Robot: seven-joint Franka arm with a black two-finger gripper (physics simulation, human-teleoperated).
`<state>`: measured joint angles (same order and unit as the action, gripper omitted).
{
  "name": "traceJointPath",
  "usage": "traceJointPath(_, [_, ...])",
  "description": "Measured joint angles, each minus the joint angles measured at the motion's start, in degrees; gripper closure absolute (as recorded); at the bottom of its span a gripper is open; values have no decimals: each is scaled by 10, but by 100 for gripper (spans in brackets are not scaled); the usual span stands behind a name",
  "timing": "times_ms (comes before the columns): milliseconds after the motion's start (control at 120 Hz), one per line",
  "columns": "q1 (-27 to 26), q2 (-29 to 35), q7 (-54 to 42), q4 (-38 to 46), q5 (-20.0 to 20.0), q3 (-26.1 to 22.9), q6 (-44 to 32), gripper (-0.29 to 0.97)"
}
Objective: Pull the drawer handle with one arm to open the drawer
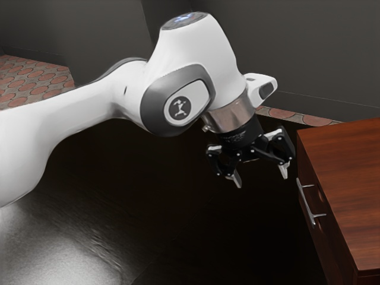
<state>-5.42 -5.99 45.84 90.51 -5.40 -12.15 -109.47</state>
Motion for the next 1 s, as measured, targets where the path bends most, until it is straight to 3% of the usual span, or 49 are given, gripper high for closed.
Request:
traceJointPath(250, [-7, 24, 57, 32, -16, -4, -20, 7])
traceJointPath(450, [-1, 21, 77, 43, -53, -4, -51, 10])
traceJointPath(642, [1, 23, 67, 61, -91, -5, -72, 13])
traceJointPath(1000, [-4, 3, 23, 63, -102, -9, -113, 29])
